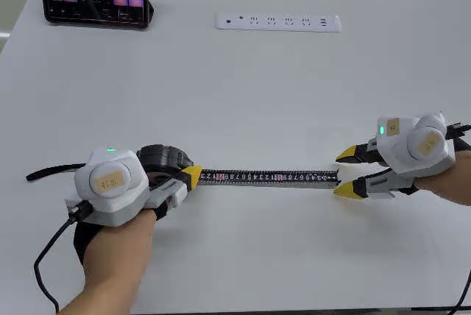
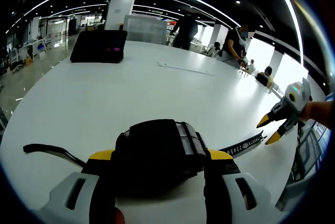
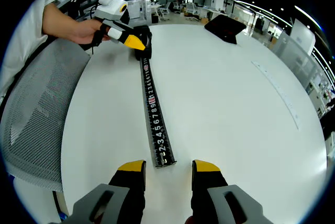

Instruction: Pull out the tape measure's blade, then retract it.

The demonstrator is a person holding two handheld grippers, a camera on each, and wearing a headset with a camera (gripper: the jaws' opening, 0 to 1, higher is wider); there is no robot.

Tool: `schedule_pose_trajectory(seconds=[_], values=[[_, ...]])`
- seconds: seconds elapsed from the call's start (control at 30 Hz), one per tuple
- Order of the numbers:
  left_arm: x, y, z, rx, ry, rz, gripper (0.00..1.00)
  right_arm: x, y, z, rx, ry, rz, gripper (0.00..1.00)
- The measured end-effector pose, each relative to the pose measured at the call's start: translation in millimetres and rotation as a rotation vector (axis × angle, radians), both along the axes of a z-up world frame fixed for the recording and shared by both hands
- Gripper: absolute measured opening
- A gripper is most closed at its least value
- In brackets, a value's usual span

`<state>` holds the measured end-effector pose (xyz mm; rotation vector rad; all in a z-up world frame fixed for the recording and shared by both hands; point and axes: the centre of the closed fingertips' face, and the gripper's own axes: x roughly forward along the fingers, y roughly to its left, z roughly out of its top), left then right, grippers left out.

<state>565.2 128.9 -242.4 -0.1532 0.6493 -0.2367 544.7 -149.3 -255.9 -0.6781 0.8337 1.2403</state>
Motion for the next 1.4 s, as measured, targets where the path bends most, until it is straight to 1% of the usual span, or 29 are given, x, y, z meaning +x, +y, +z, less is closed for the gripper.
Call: schedule_pose_trajectory(seconds=[0.13, 0.27, 0.5, 0.67, 1.1, 1.27, 1.37, 1.4], values=[[0.1, 0.2, -0.3, -0.001, 0.002, 0.001, 0.63, -0.3, 0.8, 0.4, -0.002, 0.0, 0.01, 0.31], [0.0, 0.1, -0.2, -0.001, 0.004, 0.001, 0.63, -1.1, 2.5, 0.2, -0.005, 0.005, 0.029, 0.28], [-0.2, 0.0, -0.5, -0.002, 0.009, 0.0, 0.63, -2.8, 6.9, -2.5, -0.025, 0.009, 0.071, 0.22], [-0.4, -0.1, -0.4, -0.001, 0.011, -0.001, 0.63, -4.0, 5.5, -5.2, -0.042, 0.013, 0.099, 0.2], [-0.2, 0.2, -0.7, -0.003, 0.021, -0.002, 0.63, -3.9, 6.7, -7.4, -0.061, -0.009, 0.15, 0.13], [0.0, 0.4, -1.0, -0.005, 0.019, -0.001, 0.63, -4.3, 7.0, -8.0, -0.076, -0.018, 0.167, 0.12], [0.3, 0.5, -1.1, -0.011, 0.017, 0.0, 0.63, -3.3, 6.0, -8.0, -0.085, -0.024, 0.174, 0.12], [0.3, 0.6, -0.9, -0.019, 0.017, 0.002, 0.63, -2.9, 5.5, -8.2, -0.085, -0.024, 0.173, 0.12]])
